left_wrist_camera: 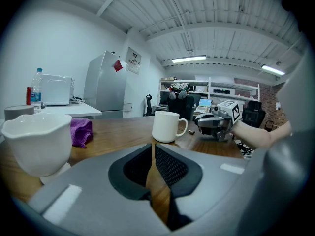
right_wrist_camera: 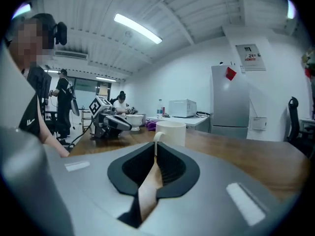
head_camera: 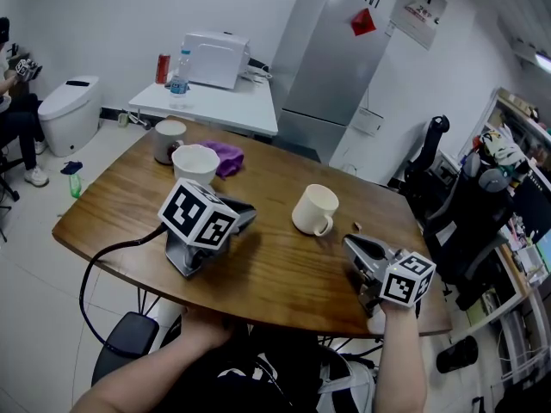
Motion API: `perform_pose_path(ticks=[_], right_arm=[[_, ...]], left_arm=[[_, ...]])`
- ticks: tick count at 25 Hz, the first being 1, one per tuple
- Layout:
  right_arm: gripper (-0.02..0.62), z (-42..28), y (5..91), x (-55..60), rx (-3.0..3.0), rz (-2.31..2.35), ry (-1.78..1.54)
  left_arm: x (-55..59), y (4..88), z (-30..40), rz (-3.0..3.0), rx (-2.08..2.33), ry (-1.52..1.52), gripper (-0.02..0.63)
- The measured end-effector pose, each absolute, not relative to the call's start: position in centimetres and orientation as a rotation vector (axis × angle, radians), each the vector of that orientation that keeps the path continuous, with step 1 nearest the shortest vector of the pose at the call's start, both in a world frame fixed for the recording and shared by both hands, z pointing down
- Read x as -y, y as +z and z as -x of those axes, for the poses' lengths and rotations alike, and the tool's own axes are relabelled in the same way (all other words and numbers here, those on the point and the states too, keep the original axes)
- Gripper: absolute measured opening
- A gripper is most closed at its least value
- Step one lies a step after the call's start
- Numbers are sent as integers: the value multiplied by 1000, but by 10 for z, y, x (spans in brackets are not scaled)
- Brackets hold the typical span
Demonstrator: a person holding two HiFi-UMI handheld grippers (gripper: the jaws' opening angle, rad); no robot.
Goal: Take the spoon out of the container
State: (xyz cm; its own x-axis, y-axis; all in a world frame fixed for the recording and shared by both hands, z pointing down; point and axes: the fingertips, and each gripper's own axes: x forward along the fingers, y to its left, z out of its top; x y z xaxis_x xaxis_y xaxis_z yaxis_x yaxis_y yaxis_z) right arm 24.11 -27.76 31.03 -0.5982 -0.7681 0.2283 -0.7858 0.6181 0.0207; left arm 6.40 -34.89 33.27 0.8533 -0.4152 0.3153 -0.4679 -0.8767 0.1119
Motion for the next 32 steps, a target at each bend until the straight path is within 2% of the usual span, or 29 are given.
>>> perform_pose_path(ticks=[20,32], right_arm=[[2,-223,310,287,2699,-1316,207],[2,-230,309,286,2688,-1330,214]], left_arm=[[353,335,-39,-2849,670,429,21],[352,332,-47,-2847,683,420,21]])
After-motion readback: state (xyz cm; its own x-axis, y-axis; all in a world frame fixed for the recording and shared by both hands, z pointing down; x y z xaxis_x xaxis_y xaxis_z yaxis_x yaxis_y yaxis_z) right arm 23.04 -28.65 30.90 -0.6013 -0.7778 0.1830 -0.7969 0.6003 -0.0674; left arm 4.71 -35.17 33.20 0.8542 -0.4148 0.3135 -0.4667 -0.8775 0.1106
